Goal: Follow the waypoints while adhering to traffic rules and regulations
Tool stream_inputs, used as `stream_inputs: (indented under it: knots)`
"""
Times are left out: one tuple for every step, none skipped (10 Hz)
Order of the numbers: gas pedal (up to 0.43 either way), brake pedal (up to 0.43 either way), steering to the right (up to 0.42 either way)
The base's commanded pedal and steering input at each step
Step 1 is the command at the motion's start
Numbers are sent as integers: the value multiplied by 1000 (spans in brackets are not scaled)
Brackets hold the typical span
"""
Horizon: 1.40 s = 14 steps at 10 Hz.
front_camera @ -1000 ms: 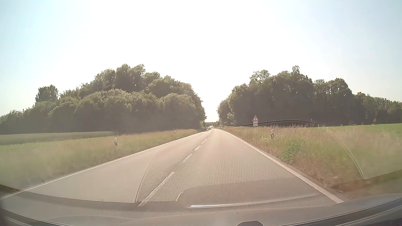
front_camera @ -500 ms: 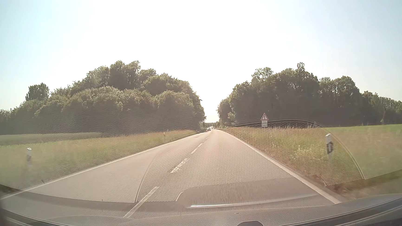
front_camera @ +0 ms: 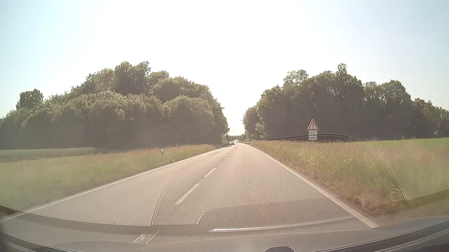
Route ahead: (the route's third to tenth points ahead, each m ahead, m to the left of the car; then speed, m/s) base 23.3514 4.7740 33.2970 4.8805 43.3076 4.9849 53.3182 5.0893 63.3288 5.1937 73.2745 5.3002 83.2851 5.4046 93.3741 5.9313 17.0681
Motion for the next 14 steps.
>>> stream_inputs:
  knots:
    - [339, 6, 3]
    - [339, 6, 3]
    - [339, 6, 2]
    - [339, 6, 2]
    - [339, 6, 2]
    - [339, 6, 2]
    - [339, 6, 2]
    - [339, 6, 2]
    - [339, 6, 2]
    - [339, 6, 2]
    - [339, 6, 2]
    - [339, 6, 2]
    - [339, 6, 2]
    - [339, 6, 2]
